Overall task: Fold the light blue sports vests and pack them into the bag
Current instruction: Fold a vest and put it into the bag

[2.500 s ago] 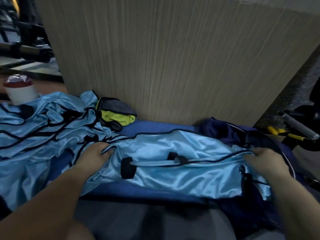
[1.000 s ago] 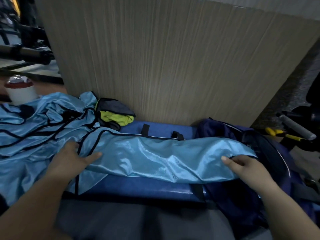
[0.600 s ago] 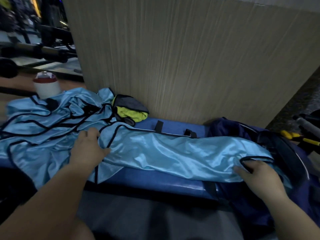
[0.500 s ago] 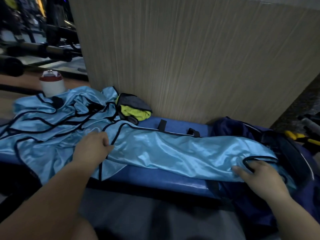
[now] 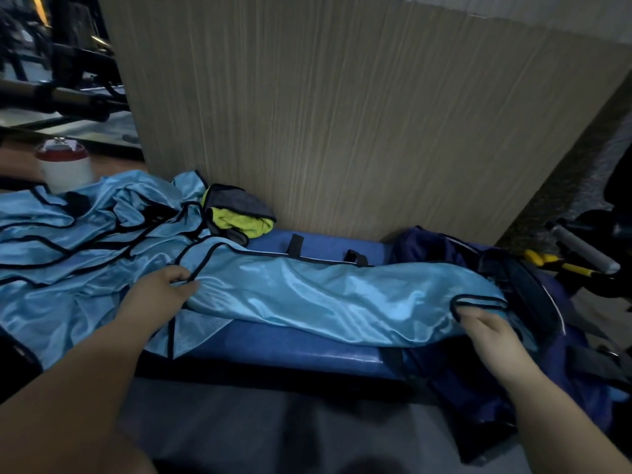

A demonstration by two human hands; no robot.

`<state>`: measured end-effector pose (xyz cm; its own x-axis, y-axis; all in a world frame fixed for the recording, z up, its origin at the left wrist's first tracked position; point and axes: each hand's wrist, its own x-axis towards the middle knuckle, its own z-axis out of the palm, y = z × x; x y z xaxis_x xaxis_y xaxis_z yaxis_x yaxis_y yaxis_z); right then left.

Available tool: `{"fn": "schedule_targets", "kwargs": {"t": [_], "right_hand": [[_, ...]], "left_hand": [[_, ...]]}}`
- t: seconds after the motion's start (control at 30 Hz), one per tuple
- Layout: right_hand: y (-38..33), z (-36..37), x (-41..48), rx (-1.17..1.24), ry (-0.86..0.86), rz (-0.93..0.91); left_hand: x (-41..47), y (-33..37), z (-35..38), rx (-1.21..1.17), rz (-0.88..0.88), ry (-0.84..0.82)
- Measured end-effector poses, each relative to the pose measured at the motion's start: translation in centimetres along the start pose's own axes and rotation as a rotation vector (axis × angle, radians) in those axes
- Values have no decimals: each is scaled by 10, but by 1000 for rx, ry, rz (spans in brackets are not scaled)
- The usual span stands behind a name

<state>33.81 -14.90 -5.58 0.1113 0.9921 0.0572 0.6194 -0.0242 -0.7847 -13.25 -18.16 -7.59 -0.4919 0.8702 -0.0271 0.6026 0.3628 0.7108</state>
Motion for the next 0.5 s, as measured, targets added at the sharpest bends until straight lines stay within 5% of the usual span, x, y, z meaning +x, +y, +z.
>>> {"fn": "schedule_targets", "kwargs": {"t": [0.5], "right_hand": [[-22,29,0,-606,-47,-2]], "left_hand": [[-8,14,-1,-458,-30,86]]}}
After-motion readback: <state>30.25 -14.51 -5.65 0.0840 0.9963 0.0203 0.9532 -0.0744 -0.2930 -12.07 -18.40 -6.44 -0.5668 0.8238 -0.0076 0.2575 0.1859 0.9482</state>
